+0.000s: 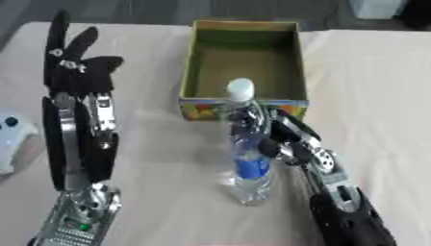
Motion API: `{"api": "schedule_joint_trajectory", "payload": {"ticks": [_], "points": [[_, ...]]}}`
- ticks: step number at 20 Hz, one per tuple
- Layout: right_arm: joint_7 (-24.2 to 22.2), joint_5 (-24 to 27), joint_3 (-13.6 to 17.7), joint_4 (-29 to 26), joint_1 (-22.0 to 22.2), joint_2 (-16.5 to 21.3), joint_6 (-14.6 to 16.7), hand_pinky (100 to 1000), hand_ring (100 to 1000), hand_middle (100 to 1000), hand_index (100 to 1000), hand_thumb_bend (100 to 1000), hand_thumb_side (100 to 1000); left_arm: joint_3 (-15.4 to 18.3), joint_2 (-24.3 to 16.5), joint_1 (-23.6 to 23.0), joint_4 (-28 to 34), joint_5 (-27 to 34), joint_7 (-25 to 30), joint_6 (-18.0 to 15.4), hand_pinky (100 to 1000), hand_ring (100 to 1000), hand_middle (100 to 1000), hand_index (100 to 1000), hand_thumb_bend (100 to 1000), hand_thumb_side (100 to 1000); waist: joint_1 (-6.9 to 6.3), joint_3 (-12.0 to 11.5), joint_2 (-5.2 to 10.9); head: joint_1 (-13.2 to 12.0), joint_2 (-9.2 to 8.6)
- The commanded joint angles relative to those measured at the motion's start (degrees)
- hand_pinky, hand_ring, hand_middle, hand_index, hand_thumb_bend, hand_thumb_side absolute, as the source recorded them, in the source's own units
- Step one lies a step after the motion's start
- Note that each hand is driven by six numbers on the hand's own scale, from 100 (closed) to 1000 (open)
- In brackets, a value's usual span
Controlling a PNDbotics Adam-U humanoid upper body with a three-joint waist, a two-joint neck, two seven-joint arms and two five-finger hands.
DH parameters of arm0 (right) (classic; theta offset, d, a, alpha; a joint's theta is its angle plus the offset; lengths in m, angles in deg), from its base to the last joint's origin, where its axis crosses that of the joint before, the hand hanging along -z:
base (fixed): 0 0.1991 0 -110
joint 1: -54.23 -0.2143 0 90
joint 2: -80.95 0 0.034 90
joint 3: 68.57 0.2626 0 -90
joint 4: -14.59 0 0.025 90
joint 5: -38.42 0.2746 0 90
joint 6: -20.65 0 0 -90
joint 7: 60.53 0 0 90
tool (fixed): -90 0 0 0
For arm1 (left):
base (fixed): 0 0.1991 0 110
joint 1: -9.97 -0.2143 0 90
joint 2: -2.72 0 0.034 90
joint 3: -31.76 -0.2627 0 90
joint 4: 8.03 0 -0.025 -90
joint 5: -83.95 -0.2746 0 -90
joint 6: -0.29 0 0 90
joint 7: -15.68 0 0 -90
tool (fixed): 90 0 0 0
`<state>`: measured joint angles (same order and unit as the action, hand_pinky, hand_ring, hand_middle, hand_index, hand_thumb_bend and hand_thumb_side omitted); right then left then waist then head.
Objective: Pick up objects on the table and place them in the box.
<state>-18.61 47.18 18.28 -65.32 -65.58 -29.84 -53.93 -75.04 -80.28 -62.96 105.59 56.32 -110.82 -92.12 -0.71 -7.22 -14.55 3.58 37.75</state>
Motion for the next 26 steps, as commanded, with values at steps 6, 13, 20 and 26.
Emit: {"api": "schedule_joint_trajectory", "payload": {"ticks": [6, 13, 20, 26], "points": [[-3.8, 0.1, -1.8, -1.2, -0.7, -0.2, 0.6, 800, 899, 876, 1000, 665, 655, 0.2, 0.2, 0.2, 1.0, -0.3, -0.4, 0.1, 660, 650, 1000, 878, 101, 1000, -0.15, -0.3, 0.64, 0.7, 0.05], [-3.9, 0.6, -2.4, -1.5, -0.9, -0.1, 0.6, 821, 915, 893, 1000, 661, 671, 0.1, 0.1, 0.3, 1.0, -0.3, -0.4, 0.1, 660, 651, 1000, 878, 100, 1000, -0.13, -0.3, 0.65, 0.8, 0.07], [-3.9, 0.5, -5.3, -2.7, -1.3, 0.3, 0.8, 993, 1000, 1000, 1000, 697, 587, -0.1, 0.1, 0.2, 1.0, -0.2, -0.2, 0.1, 660, 650, 1000, 878, 100, 1000, -0.21, -0.2, 0.71, 1.1, 0.11], [-3.9, -1.3, -7.2, -3.5, -1.6, 0.5, 1.1, 1000, 1000, 1000, 1000, 767, 494, -0.1, 0.1, 0.2, 1.0, -0.2, -0.1, 0.2, 660, 651, 1000, 878, 100, 1000, -0.38, -0.1, 0.84, 1.3, 0.09]]}}
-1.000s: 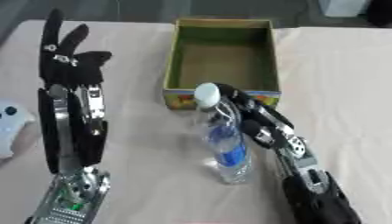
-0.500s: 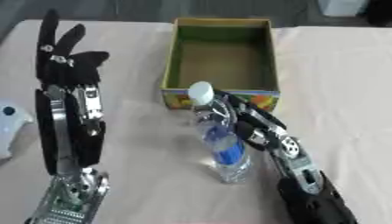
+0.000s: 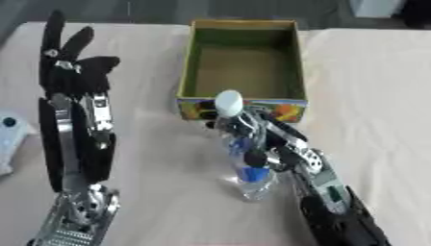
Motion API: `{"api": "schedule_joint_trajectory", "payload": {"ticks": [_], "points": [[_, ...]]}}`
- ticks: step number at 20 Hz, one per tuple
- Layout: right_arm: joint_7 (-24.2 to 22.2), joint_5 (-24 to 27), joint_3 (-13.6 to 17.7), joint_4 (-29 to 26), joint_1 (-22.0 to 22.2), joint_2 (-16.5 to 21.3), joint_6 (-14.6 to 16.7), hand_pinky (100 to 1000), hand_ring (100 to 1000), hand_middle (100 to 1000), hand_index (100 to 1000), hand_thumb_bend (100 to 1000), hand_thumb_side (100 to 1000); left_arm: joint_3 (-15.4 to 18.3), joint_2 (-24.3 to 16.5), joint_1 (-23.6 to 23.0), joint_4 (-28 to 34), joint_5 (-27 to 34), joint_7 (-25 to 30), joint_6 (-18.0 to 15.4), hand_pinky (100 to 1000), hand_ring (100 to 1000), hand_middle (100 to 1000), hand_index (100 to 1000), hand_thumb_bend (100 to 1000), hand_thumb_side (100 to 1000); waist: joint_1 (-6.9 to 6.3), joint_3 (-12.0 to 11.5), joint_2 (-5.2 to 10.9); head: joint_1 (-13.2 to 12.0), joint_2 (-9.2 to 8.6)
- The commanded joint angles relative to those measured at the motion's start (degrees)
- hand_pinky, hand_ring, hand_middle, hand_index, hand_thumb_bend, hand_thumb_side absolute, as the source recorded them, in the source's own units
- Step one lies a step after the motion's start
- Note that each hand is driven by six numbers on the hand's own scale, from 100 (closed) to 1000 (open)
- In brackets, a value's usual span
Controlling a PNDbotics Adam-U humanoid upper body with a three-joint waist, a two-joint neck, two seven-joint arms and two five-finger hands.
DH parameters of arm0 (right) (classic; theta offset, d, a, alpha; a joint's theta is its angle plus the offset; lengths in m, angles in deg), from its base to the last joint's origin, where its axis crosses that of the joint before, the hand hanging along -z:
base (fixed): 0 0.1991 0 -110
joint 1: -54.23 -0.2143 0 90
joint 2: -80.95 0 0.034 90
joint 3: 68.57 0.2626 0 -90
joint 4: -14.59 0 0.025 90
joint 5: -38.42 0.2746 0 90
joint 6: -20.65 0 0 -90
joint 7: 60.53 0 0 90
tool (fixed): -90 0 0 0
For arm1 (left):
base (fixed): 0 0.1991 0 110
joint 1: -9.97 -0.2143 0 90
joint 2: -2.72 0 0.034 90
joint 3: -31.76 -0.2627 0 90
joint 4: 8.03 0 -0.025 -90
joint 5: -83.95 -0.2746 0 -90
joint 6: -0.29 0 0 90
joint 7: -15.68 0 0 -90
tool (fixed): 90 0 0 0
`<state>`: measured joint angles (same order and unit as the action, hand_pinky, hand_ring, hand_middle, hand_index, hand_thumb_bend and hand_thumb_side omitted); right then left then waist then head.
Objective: Pick up objects on the table and place them in the box.
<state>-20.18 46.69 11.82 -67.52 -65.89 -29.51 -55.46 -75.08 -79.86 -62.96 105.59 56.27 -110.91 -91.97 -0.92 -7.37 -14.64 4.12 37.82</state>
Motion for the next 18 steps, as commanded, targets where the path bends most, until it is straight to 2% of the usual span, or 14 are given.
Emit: {"api": "schedule_joint_trajectory", "payload": {"ticks": [1, 2, 3, 8, 9, 10, 11, 12, 13, 15, 16, 17, 18], "points": [[-2.3, -1.5, -0.9, -1.4, -1.3, 0.3, 2.8, 1000, 1000, 1000, 1000, 802, 484, -0.1, -0.4, 0.1, 1.0, -0.1, 0.0, 0.0, 660, 651, 1000, 878, 100, 1000, -0.21, 0.1, 0.94, 0.8, 0.01], [-2.3, -2.2, -0.9, -1.5, -1.3, 0.3, 3.1, 1000, 1000, 1000, 1000, 806, 477, -0.1, -0.4, 0.1, 1.0, -0.1, 0.0, 0.0, 660, 651, 1000, 878, 100, 1000, -0.24, 0.1, 0.95, 0.8, 0.00], [-2.3, -3.3, -0.8, -1.6, -1.3, 0.5, 3.5, 1000, 1000, 1000, 1000, 836, 420, -0.1, -0.3, 0.1, 1.0, -0.1, 0.0, 0.0, 660, 650, 1000, 878, 100, 1000, -0.28, 0.1, 0.95, 0.9, 0.02], [-2.3, -8.1, 1.1, -1.6, -1.2, 0.4, 6.4, 1000, 1000, 1000, 1000, 859, 401, 0.0, -0.3, 0.0, 1.0, -0.2, 0.0, 0.1, 660, 650, 1000, 878, 100, 1000, -0.40, 0.2, 0.90, 0.9, 0.11], [-2.3, -8.8, 1.6, -1.5, -1.1, 0.4, 6.9, 977, 997, 1000, 1000, 864, 378, 0.0, -0.2, 0.0, 1.0, -0.2, -0.1, 0.1, 660, 650, 1000, 878, 100, 1000, -0.42, 0.2, 0.89, 0.9, 0.15], [-2.3, -9.5, 2.2, -1.4, -1.1, 0.4, 7.3, 850, 925, 981, 1000, 872, 355, 0.0, -0.2, -0.1, 1.0, -0.2, -0.1, 0.1, 660, 650, 1000, 878, 100, 1000, -0.43, 0.2, 0.88, 0.9, 0.17], [-2.3, -10.3, 2.9, -1.3, -1.0, 0.4, 7.7, 730, 858, 925, 1000, 873, 332, 0.0, -0.2, -0.1, 1.0, -0.2, -0.1, 0.1, 660, 650, 1000, 878, 100, 1000, -0.45, 0.3, 0.87, 0.9, 0.18], [-2.3, -10.9, 3.5, -1.3, -0.9, 0.4, 8.1, 680, 828, 900, 1000, 878, 321, 0.1, -0.2, -0.1, 1.0, -0.2, -0.2, 0.1, 660, 650, 1000, 878, 100, 1000, -0.47, 0.3, 0.86, 0.9, 0.20], [-2.2, -11.6, 4.4, -1.2, -0.8, 0.4, 8.5, 472, 693, 804, 1000, 874, 293, 0.1, -0.1, -0.2, 1.0, -0.2, -0.2, 0.2, 660, 650, 1000, 878, 100, 1000, -0.50, 0.3, 0.85, 0.8, 0.22], [-0.3, -12.6, 6.2, -1.3, -0.6, 0.3, 9.4, 179, 516, 637, 986, 853, 317, 0.2, -0.1, -0.2, 1.0, -0.3, -0.3, 0.2, 660, 650, 1000, 878, 100, 1000, -0.55, 0.4, 0.84, 0.8, 0.26], [1.5, -12.8, 6.7, -1.3, -0.6, 0.3, 9.7, 179, 516, 637, 986, 853, 317, 0.2, -0.1, -0.3, 1.0, -0.3, -0.4, 0.2, 660, 650, 1000, 878, 100, 1000, -0.56, 0.4, 0.84, 0.9, 0.28], [3.9, -12.8, 7.3, -1.3, -0.5, 0.3, 10.0, 100, 353, 474, 855, 821, 313, 0.3, 0.0, -0.3, 1.0, -0.3, -0.4, 0.3, 660, 650, 1000, 878, 100, 1000, -0.58, 0.4, 0.83, 0.9, 0.33], [7.4, -12.5, 7.9, -1.3, -0.4, 0.2, 10.2, 100, 297, 417, 809, 812, 318, 0.3, 0.0, -0.4, 1.0, -0.4, -0.5, 0.3, 660, 649, 1000, 878, 100, 1000, -0.60, 0.4, 0.82, 0.9, 0.36]]}}
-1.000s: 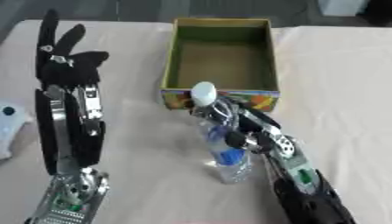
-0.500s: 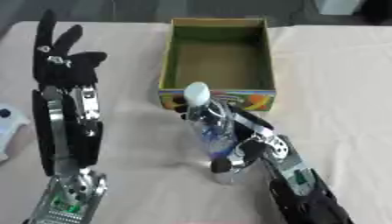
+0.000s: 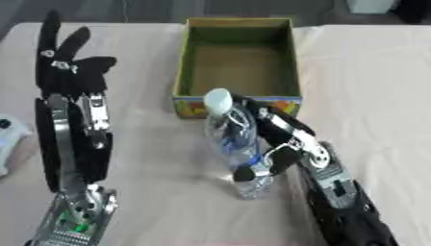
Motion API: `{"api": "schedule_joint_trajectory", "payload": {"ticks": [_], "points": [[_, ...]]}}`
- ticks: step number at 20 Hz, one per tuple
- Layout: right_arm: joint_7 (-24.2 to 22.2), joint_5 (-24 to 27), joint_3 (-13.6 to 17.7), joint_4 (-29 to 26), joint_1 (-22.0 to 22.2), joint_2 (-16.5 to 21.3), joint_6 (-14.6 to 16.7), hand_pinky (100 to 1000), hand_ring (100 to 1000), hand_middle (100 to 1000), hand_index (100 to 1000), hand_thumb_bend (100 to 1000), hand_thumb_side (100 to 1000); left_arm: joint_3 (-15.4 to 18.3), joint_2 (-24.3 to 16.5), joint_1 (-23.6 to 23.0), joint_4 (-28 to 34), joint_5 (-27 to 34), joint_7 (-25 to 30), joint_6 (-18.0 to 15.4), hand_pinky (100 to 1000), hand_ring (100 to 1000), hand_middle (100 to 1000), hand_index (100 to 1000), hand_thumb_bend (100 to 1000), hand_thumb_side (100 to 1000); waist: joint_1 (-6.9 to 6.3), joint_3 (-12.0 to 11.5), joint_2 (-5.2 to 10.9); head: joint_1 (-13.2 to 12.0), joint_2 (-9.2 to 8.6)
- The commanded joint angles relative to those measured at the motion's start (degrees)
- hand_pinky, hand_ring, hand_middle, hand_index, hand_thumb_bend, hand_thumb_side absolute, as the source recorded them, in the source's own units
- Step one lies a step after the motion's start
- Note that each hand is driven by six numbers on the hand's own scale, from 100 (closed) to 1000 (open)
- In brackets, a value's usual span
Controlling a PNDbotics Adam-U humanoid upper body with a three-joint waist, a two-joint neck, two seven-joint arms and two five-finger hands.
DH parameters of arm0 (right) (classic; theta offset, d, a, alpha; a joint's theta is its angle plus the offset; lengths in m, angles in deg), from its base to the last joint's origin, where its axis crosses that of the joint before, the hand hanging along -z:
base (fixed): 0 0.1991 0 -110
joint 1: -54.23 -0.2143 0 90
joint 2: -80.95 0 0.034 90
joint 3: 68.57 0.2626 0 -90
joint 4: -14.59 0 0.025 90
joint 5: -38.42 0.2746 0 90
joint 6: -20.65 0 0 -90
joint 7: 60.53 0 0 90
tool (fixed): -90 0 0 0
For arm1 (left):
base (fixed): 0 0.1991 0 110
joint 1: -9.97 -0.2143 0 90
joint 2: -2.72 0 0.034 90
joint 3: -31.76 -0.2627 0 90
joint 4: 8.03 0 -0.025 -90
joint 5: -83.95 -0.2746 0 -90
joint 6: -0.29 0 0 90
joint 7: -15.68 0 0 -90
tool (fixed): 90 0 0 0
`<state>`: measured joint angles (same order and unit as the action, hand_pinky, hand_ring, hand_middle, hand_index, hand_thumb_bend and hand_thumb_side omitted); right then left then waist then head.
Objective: Pick up objects on the table and place them in the box.
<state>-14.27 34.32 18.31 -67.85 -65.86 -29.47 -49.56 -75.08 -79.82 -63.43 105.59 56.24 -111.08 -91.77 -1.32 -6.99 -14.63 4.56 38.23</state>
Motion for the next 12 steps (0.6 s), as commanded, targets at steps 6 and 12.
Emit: {"api": "schedule_joint_trajectory", "payload": {"ticks": [6, 12], "points": [[16.1, -0.4, 1.1, -1.6, -0.5, 0.2, 5.5, 100, 180, 282, 630, 751, 385, 0.5, 0.2, 0.0, 1.0, -0.5, -0.7, 0.2, 661, 649, 1000, 877, 101, 1000, -0.25, 0.0, 0.81, 0.6, 0.08], [22.0, 2.8, 1.0, -2.5, -0.6, 0.1, 5.1, 100, 147, 242, 578, 666, 491, 0.7, 0.5, -0.2, 1.0, -0.6, -0.9, 0.3, 660, 649, 1000, 877, 101, 1000, -0.44, 0.0, 0.83, 0.7, 0.13]]}}
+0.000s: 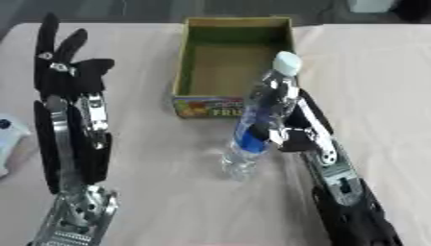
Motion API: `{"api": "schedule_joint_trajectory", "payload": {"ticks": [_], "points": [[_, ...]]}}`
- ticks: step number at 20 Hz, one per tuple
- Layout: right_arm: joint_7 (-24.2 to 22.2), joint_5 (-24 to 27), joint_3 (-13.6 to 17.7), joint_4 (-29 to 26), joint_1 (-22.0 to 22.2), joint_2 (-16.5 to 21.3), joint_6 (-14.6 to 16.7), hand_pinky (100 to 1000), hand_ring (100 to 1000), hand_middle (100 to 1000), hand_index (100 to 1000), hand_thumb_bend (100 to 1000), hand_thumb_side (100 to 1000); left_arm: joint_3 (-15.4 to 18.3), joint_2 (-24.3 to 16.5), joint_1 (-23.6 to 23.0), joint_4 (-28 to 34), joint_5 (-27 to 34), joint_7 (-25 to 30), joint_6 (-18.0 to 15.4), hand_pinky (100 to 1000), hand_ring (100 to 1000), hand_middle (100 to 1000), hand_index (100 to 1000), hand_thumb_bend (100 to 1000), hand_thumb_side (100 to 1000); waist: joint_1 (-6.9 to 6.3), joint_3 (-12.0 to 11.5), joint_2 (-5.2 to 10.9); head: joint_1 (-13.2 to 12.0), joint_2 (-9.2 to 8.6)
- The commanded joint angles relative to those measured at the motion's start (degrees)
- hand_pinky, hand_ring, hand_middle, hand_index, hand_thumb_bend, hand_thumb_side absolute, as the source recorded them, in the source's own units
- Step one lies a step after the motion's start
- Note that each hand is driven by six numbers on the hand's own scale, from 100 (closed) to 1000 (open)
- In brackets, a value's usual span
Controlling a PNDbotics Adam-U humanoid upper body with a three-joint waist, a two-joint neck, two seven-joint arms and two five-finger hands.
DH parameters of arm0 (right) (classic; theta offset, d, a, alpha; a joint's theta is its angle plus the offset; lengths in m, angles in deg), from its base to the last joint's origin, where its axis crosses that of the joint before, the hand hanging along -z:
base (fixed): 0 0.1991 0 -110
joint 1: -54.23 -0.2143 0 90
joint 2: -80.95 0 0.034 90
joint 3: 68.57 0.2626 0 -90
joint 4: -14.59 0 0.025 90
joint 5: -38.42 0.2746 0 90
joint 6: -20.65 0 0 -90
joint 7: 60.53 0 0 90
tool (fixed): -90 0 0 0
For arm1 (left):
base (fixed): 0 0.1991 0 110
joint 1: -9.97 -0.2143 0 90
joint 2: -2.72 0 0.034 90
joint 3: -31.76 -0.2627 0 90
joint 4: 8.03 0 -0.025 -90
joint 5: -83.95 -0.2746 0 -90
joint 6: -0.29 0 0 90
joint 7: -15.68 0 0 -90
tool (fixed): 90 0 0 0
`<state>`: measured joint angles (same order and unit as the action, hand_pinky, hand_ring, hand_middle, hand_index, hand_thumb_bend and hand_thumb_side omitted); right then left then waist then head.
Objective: Pick up objects on the table and place them in the box.
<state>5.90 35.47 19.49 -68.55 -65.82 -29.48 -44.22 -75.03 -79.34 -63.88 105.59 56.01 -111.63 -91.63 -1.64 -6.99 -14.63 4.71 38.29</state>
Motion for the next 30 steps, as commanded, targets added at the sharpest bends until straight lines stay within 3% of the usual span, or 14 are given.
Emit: {"api": "schedule_joint_trajectory", "payload": {"ticks": [1, 5, 8, 12, 18, 30], "points": [[2.2, 2.6, -0.3, -1.9, -0.7, 0.1, -0.6, 100, 144, 243, 575, 635, 512, 0.6, 0.0, 0.2, 1.0, -0.3, -0.4, 0.2, 660, 648, 1000, 877, 101, 1000, -0.14, 0.0, 0.82, 0.6, 0.05], [4.2, 12.3, -0.2, -2.1, -4.1, 0.4, -5.8, 100, 129, 237, 549, 533, 525, 0.5, 0.1, 0.1, 1.0, -0.3, -0.3, 0.2, 660, 648, 1000, 877, 101, 1000, -0.15, -0.2, 1.00, 0.8, 0.18], [5.6, 20.5, 0.3, -2.8, -9.1, 1.2, -9.7, 100, 120, 233, 539, 515, 545, 0.4, 0.0, -0.1, 1.0, -0.2, -0.2, 0.3, 660, 649, 1000, 877, 101, 1000, -0.02, -0.3, 1.43, 1.0, 0.29], [6.8, 25.5, 0.9, -3.2, -14.3, 2.1, -11.3, 100, 120, 232, 529, 525, 580, 0.2, -0.2, -0.1, 1.0, 0.0, 0.1, 0.3, 660, 649, 1000, 877, 102, 1000, 0.30, -0.5, 1.81, 1.1, 0.33], [7.3, 24.4, 1.1, 0.5, -20.8, 3.2, -10.4, 100, 130, 236, 527, 563, 621, -0.1, -0.5, -0.1, 1.0, 0.2, 0.5, 0.3, 660, 649, 1000, 878, 102, 1000, 0.85, -1.1, 2.32, 1.2, 0.44], [3.8, 16.9, 2.0, 15.4, -30.0, 5.5, -3.6, 100, 166, 259, 533, 632, 614, -0.9, -0.8, 0.3, 1.0, 0.5, 1.2, -0.1, 660, 649, 1000, 878, 103, 1000, 1.95, -3.1, 2.40, 1.8, -0.65]]}}
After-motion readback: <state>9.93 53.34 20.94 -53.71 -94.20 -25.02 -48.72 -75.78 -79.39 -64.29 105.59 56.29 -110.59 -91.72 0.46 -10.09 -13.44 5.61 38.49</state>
